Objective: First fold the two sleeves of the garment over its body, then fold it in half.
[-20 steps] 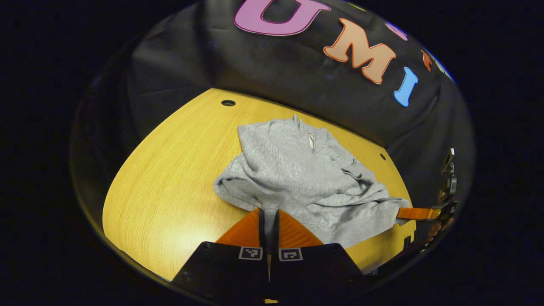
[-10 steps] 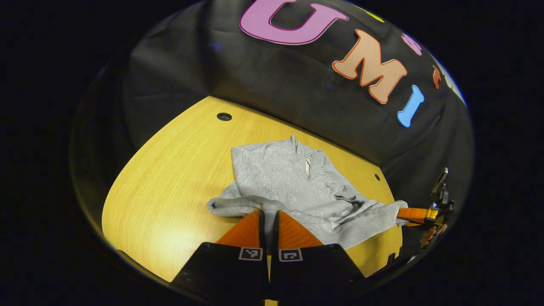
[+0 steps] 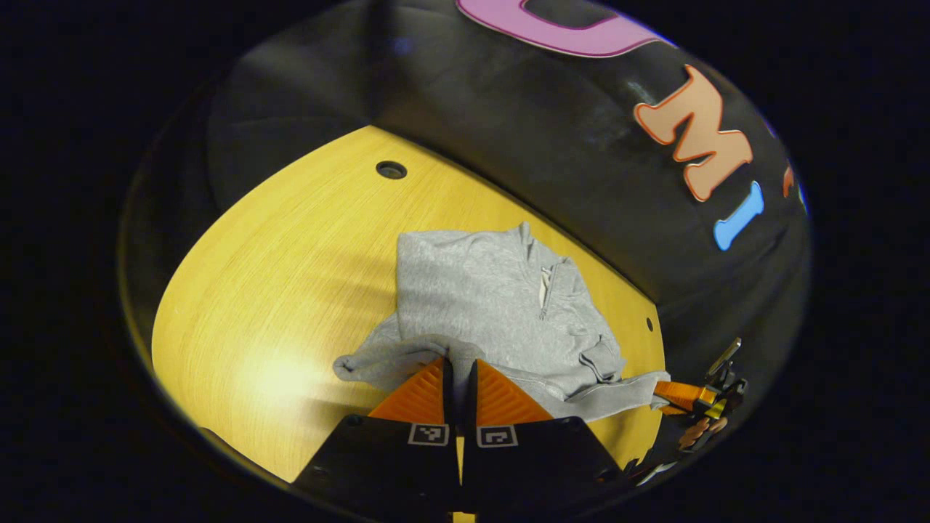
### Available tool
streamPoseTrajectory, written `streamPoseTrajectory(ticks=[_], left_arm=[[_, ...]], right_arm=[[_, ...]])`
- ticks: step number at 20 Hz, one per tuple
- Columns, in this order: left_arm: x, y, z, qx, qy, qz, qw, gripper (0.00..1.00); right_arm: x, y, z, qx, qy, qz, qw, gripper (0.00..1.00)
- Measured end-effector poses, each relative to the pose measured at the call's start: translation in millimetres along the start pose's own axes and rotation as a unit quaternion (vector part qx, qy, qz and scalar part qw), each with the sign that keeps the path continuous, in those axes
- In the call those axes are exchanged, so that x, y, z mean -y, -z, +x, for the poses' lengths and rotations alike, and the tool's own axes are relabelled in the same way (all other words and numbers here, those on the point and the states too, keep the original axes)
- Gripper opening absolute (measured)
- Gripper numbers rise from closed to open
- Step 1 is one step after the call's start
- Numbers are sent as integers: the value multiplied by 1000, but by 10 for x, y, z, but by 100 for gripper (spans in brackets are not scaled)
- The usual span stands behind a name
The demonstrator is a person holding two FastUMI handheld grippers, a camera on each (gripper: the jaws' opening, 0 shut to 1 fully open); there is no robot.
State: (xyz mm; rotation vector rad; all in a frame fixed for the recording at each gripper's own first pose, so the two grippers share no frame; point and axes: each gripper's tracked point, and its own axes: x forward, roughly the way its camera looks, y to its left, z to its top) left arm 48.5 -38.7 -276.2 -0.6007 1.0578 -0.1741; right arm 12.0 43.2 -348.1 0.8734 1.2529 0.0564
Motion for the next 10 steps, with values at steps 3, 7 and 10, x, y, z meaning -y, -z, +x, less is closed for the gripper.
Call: streamPoseTrajectory(ticks=[3, 7, 10], left_arm=[[-56, 49, 169, -24, -21, -12, 999, 2], [-45, -129, 248, -5, -31, -12, 999, 8], [-44, -411, 261, 44, -23, -78, 996, 19]], right_arm=[[15, -66, 160, 3, 10, 10, 1000, 8], [-3, -165, 325, 23, 13, 31, 999, 19], [97, -276, 310, 60, 36, 19, 997, 21]])
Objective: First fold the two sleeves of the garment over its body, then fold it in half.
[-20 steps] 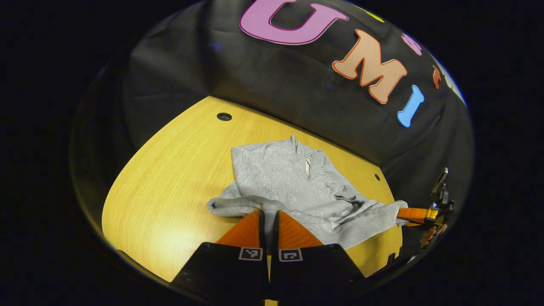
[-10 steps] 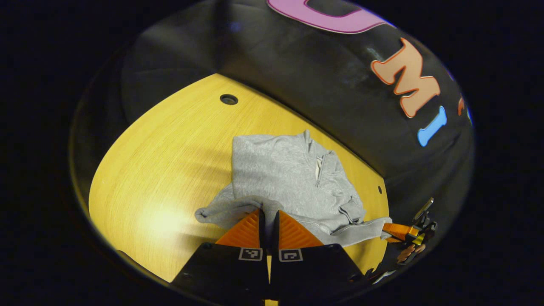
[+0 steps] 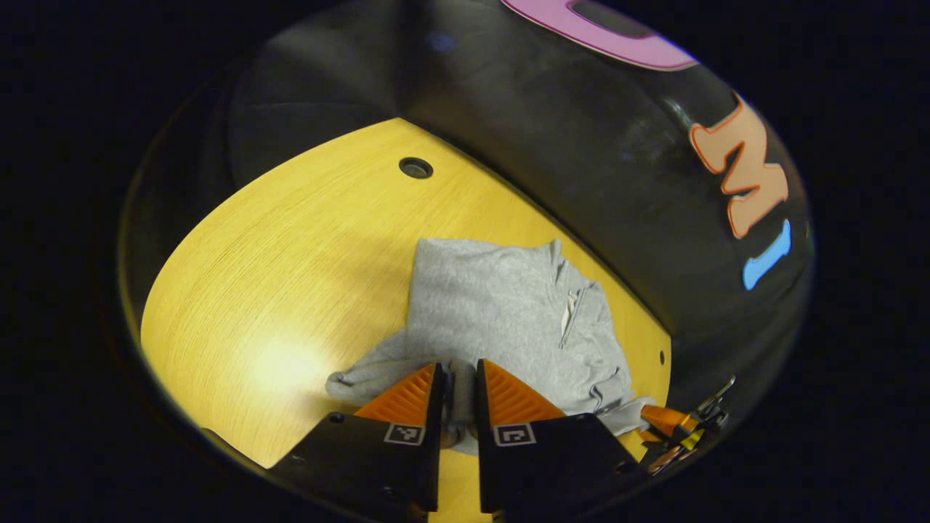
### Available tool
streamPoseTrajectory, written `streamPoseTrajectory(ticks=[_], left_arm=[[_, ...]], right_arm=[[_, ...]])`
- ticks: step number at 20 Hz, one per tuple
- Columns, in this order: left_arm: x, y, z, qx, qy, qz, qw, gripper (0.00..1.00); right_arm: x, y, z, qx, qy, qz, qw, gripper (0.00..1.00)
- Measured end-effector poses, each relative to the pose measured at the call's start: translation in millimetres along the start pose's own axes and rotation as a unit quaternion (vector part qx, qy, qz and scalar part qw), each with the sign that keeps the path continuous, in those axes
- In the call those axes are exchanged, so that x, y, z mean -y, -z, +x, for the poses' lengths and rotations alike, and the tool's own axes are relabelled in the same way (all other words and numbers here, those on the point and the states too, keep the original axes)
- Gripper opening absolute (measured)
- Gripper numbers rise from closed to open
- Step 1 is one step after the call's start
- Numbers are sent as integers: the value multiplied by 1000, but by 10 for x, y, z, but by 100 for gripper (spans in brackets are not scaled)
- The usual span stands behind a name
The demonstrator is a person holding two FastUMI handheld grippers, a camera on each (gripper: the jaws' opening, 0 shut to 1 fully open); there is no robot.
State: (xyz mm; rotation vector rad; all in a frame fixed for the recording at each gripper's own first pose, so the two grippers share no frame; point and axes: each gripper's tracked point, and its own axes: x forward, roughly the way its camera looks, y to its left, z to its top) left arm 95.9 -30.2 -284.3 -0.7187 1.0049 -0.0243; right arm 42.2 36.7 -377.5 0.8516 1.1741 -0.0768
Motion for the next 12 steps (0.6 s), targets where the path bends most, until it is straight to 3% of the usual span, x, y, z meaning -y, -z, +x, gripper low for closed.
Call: streamPoseTrajectory(ticks=[2, 3, 4, 5, 6, 7, 9, 10, 12], left_arm=[[37, -234, 9, 41, 15, -42, 998, 36], [59, -286, -3, 50, 20, -44, 998, 46], [77, -311, -23, 55, 22, -32, 998, 62], [87, -322, -48, 56, 19, -14, 998, 72], [119, -337, -77, 60, 19, 4, 998, 83], [151, -371, -113, 67, 17, 22, 997, 86], [254, -417, -153, 84, 9, 60, 995, 89], [335, -452, -172, 97, 8, 83, 992, 91], [437, -541, -311, 126, 4, 135, 983, 91]], right_arm=[[6, -183, -2, 37, 7, 6, 999, 34], [-48, -238, 8, 48, 2, 10, 999, 51], [-92, -268, 2, 53, -4, 8, 999, 60], [-141, -297, -19, 62, -11, -4, 998, 83], [-164, -338, -18, 71, -10, -22, 997, 84], [-189, -390, -70, 84, -7, -42, 996, 98], [-262, -494, -219, 120, -7, -88, 989, 98], [-319, -569, -296, 144, -6, -115, 983, 93], [-436, -669, -498, 186, -5, -172, 967, 99]])
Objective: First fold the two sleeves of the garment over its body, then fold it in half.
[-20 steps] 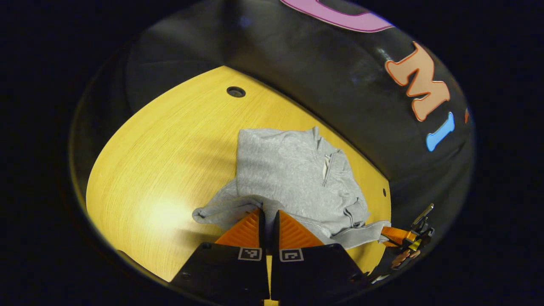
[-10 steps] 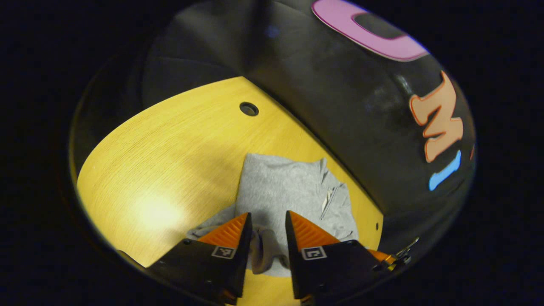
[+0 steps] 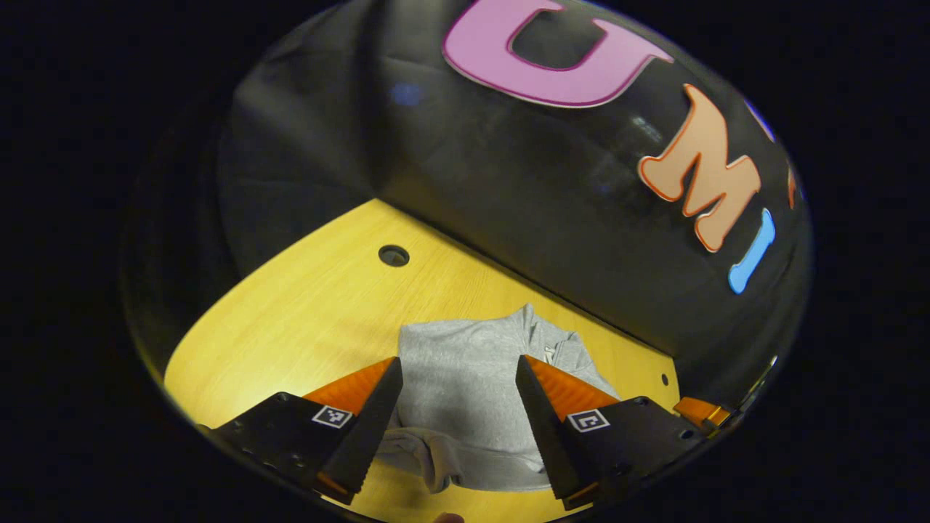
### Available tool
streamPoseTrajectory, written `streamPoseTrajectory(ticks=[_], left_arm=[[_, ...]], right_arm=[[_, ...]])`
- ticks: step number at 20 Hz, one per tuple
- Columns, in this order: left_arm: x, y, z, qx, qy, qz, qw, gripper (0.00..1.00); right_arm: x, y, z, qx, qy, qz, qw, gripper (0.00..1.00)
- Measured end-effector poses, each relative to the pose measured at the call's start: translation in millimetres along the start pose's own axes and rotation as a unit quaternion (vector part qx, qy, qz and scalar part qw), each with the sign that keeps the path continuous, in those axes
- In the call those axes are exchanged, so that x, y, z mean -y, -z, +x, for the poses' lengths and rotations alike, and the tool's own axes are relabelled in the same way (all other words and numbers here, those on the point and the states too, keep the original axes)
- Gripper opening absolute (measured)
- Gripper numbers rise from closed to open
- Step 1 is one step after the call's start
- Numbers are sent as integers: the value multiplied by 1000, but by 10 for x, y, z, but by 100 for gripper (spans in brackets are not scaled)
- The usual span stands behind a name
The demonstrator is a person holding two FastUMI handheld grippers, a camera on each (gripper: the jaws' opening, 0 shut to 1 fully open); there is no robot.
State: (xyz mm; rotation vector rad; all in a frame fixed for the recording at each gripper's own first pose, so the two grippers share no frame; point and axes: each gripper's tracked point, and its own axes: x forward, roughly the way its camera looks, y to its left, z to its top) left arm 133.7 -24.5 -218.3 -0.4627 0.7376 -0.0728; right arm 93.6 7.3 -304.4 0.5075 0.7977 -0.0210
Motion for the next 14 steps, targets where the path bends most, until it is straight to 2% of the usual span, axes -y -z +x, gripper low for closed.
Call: streamPoseTrajectory(ticks=[1, 2, 3, 4, 5, 7, 10, 14], left_arm=[[37, -73, -69, 17, -1, 28, 999, 91], [79, -143, -125, 37, -1, 56, 998, 93], [140, -217, -215, 57, -1, 83, 995, 95], [193, -277, -311, 75, -1, 106, 992, 94], [252, -329, -406, 90, 1, 121, 989, 94], [358, -386, -606, 113, 7, 130, 985, 95], [420, -511, -777, 150, 12, 133, 980, 95], [435, -559, -1072, 197, 5, 165, 966, 95]], right_arm=[[-44, -104, -89, 22, -1, -28, 999, 94], [-87, -226, -183, 48, -4, -53, 997, 98], [-133, -315, -277, 72, -5, -75, 995, 94], [-166, -380, -379, 91, -5, -93, 992, 98], [-202, -423, -476, 106, -5, -106, 989, 94], [-269, -509, -660, 133, -10, -124, 983, 98], [-325, -611, -909, 176, -11, -155, 972, 98], [-460, -689, -1229, 226, -17, -204, 952, 98]])
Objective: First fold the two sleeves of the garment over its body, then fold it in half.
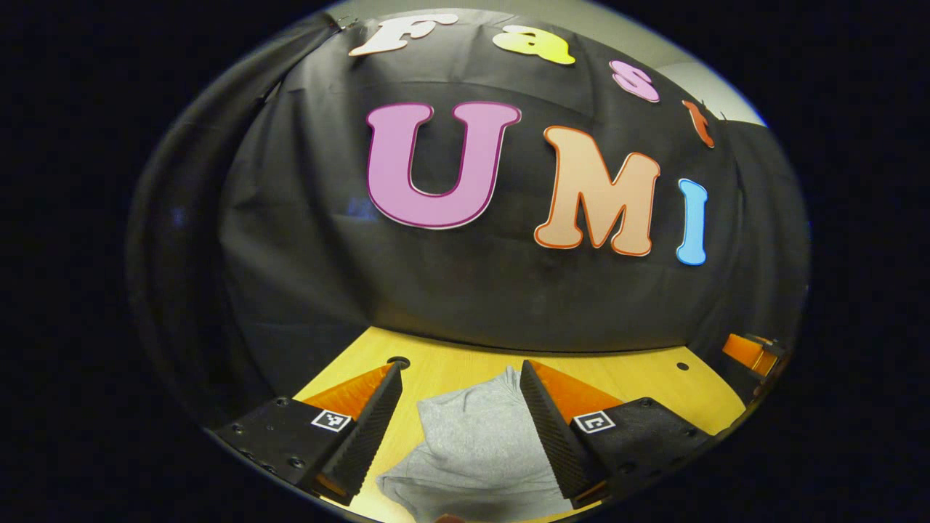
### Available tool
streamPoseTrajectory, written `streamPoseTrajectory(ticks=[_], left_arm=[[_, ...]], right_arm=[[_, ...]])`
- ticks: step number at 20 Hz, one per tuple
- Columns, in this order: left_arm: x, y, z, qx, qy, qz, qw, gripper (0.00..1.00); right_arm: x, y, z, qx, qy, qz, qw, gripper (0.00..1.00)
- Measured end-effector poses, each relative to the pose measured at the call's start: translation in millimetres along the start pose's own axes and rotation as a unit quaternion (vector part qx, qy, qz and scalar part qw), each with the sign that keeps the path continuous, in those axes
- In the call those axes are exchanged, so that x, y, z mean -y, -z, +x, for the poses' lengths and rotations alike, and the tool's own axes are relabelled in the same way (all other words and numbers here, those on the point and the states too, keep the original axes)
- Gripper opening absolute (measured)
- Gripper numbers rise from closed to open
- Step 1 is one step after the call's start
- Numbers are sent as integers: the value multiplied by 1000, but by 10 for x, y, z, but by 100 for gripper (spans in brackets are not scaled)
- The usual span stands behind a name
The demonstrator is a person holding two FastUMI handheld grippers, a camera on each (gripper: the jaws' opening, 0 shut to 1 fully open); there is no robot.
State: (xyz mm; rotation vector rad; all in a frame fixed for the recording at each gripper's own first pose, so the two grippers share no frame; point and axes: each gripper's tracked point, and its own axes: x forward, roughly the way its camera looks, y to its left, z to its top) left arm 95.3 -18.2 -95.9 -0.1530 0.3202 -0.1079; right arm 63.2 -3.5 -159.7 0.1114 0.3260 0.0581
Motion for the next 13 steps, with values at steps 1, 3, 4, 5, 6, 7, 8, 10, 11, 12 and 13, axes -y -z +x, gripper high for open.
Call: streamPoseTrajectory(ticks=[1, 3, 4, 5, 6, 7, 8, 10, 11, 12, 13], left_arm=[[-17, -21, -55, 6, -2, 7, 1000, 95], [-41, -13, -116, 9, -9, 16, 1000, 95], [-54, -15, -153, 10, -12, 16, 1000, 95], [-50, -24, -179, 11, -13, 18, 1000, 95], [-58, -17, -181, 13, -13, 19, 1000, 95], [-49, -20, -184, 12, -13, 21, 1000, 95], [-38, -27, -184, 12, -12, 24, 1000, 95], [-45, -73, -182, 17, -12, 31, 999, 94], [-37, -97, -176, 20, -12, 37, 999, 95], [-34, -127, -179, 24, -11, 43, 999, 95], [-27, -152, -171, 28, -10, 49, 998, 95]], right_arm=[[-13, -68, -62, 13, -2, -10, 1000, 98], [-60, -183, -164, 35, -4, -26, 999, 98], [-82, -218, -207, 43, -5, -31, 999, 95], [-113, -231, -232, 48, -8, -35, 998, 98], [-135, -238, -254, 51, -10, -38, 998, 98], [-153, -229, -263, 51, -13, -40, 998, 98], [-167, -214, -265, 49, -14, -42, 998, 98], [-164, -192, -268, 43, -14, -43, 998, 98], [-154, -200, -263, 43, -13, -41, 998, 98], [-144, -219, -264, 45, -11, -38, 998, 96], [-132, -232, -258, 47, -8, -35, 998, 96]])
